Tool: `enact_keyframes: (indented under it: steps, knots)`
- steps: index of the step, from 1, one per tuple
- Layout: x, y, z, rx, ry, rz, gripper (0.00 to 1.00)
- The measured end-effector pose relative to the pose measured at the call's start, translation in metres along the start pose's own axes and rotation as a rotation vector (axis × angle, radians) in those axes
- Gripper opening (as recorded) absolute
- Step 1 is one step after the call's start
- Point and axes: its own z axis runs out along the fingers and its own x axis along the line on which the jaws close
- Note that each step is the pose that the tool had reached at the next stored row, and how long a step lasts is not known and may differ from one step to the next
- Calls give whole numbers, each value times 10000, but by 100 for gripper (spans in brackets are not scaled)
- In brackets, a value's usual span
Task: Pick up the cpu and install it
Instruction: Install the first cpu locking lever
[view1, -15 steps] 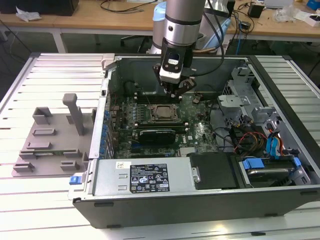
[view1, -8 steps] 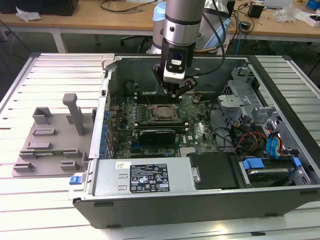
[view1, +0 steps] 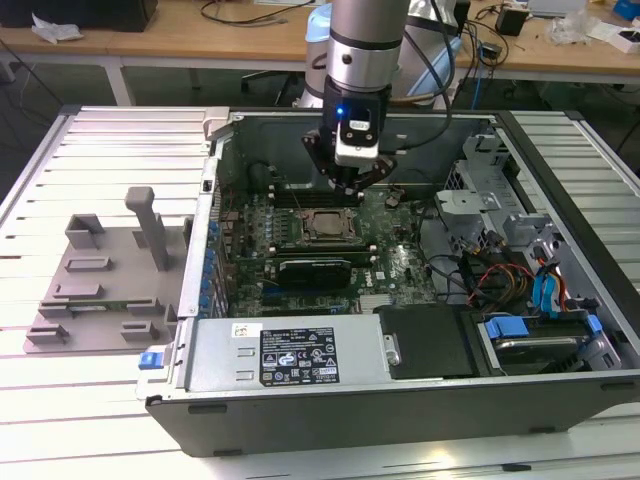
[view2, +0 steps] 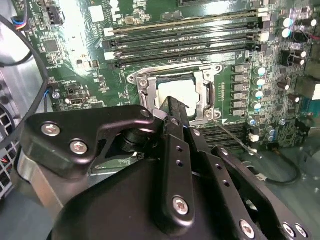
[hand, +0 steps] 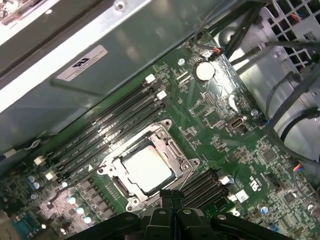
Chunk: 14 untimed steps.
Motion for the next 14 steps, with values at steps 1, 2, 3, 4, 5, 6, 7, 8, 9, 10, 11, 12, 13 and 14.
enact_keyframes:
  steps: [1, 2, 3, 4, 5, 6, 7, 8, 9, 10, 11, 12, 13, 14]
  knots:
    - [0, 0, 0, -3, -7, -106, 11]
    - [0, 0, 0, -6, -14, -227, 11]
    - [0, 1, 1, -17, -19, -385, 11]
    - [0, 1, 1, -33, -22, -563, 11]
    - [0, 0, 0, -50, -22, -721, 11]
    - [0, 0, 0, -103, -5, -944, 11]
    - [0, 0, 0, -163, 17, -1197, 11]
    - [0, 0, 0, -191, 26, -1325, 11]
    - [0, 0, 0, -225, 37, -1476, 11]
    - [0, 0, 0, -255, 43, -1667, 11]
    - [0, 1, 0, -258, 38, -1778, 11]
    - [0, 1, 0, -259, 33, -1883, 11]
    - [-1, 1, 1, -262, 24, -2051, 11]
    - [0, 0, 0, -263, 18, -2162, 11]
